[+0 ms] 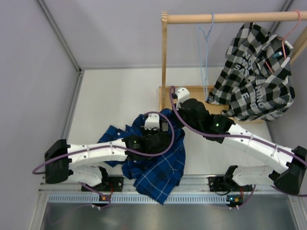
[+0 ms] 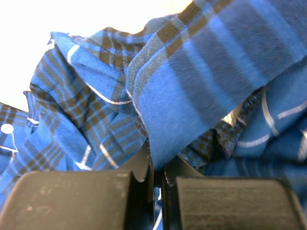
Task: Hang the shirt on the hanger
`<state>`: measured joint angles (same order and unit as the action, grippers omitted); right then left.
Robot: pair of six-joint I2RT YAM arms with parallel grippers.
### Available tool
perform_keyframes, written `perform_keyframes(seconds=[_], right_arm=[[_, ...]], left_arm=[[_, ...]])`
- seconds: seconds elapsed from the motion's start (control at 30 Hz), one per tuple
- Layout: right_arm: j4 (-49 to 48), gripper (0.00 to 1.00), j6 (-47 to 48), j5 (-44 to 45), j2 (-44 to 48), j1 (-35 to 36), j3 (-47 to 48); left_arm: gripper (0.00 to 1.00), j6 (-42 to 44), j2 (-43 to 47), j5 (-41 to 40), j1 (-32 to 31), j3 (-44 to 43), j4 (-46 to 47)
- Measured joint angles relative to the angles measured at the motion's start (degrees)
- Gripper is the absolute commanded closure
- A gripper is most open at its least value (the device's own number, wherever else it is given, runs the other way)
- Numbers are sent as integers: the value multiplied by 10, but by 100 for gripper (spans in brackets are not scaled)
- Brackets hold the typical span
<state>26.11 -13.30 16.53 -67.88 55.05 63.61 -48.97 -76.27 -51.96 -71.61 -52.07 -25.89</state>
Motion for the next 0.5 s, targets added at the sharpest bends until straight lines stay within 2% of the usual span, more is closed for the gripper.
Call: perform_keyframes(seconds=[0.07,0.17,0.23,0.27,0.37,0.5], right_arm=[[-1,84,-1,-2,2,-8,-6],[0,53,-9,-7,12,-16,-17],[1,44,-6,-17,24,-17,-20],[2,31,-7,-25,34,-17,-20],[6,23,-3,-57,75,-17,-17],[40,23,5,-92,117,-17,32]], left_arm=[[100,20,29,10,0,9,-1],[100,57,87,40,0,13,-4],[100,77,133,67,0,13,-10],[100,85,152,81,0,13,-15],[100,103,202,129,4,13,-33],[100,119,231,186,11,7,-57]])
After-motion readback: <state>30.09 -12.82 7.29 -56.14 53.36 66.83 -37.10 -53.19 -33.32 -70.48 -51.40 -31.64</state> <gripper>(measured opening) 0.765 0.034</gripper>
